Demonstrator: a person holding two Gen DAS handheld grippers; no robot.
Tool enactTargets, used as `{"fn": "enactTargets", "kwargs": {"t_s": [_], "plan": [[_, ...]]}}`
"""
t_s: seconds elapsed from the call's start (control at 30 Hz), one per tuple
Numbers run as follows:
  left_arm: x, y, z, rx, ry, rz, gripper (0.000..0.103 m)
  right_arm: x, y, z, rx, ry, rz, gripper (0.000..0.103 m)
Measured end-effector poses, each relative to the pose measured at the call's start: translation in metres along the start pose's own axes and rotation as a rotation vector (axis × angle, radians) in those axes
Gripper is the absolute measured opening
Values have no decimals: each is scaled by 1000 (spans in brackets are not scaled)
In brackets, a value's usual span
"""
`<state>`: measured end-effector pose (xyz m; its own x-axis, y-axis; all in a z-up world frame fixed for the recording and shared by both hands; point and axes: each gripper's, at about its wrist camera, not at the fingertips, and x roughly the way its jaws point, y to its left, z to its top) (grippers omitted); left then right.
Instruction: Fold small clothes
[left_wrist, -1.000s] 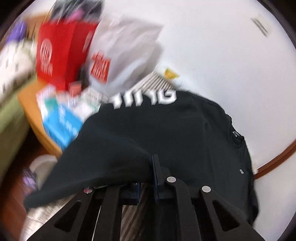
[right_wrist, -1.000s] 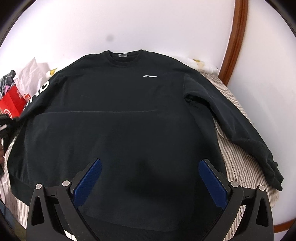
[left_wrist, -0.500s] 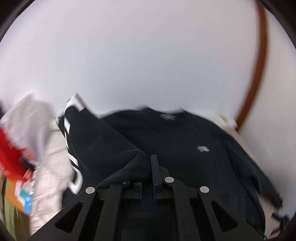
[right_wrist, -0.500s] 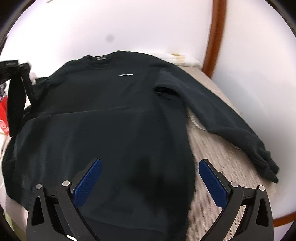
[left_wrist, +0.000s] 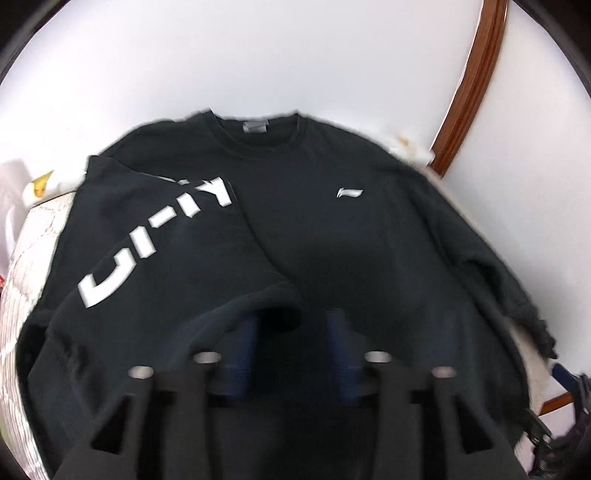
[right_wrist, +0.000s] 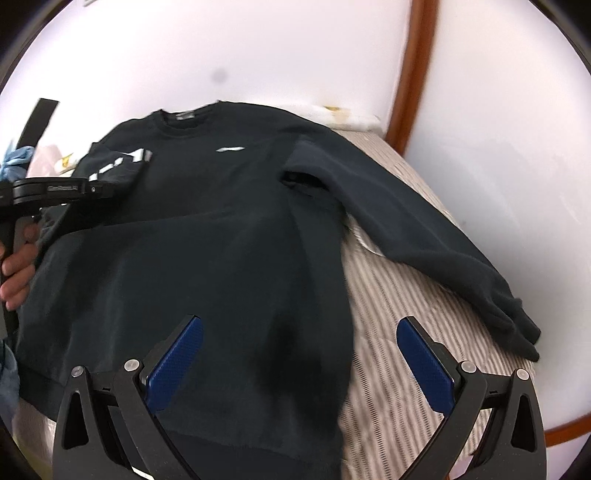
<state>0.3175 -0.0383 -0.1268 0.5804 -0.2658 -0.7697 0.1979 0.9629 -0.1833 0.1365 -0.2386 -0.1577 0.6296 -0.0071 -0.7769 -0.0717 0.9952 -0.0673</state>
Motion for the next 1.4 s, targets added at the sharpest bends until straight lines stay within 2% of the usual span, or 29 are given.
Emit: {"fn": "enactTargets", "kwargs": {"t_s": [0.03,0.07,0.2,0.3,0.37,0.5,0.6,0.77,0.93,1.1,1.13,1.17,1.2,1.27,1.33,1.4], "plan": [[-13,7,-3,-9,-29,-12,72,-1,8,3,-14,-8,16,103],[-29,15,-2,-25,-76,-16,76,-2,19,7,-35,-17,34,103],[-73,65,-17,-87,-147,9,76,-7,67,22,-126,-56,105,103],[-89,113,-30,-153,-173,133,76,-5,110,38,-190,-86,167,102],[-92,145,-37,-196,-160,206,76,-2,144,49,-248,-103,195,98],[-88,199,-43,-276,-137,287,76,11,202,66,-359,-136,220,95],[-83,219,-35,-300,-147,282,76,21,242,71,-449,-132,236,93],[-66,238,-17,-338,-171,294,76,34,297,70,-543,-125,319,93],[-56,256,-27,-391,-181,216,76,51,330,60,-598,-84,376,93],[-50,264,-35,-409,-167,190,76,76,341,50,-629,-49,364,93],[-50,264,-36,-410,-169,182,76,77,341,50,-619,-43,382,90],[-50,264,-37,-411,-172,173,76,78,341,52,-613,-37,406,76],[-49,264,-38,-408,-174,164,76,76,339,53,-605,-37,439,66],[-49,264,-40,-415,-175,150,76,67,337,54,-601,-75,464,28],[-46,265,-42,-431,-166,128,76,58,333,58,-592,-125,447,13],[-43,267,-43,-439,-153,113,76,51,323,65,-555,-166,433,11]]}}
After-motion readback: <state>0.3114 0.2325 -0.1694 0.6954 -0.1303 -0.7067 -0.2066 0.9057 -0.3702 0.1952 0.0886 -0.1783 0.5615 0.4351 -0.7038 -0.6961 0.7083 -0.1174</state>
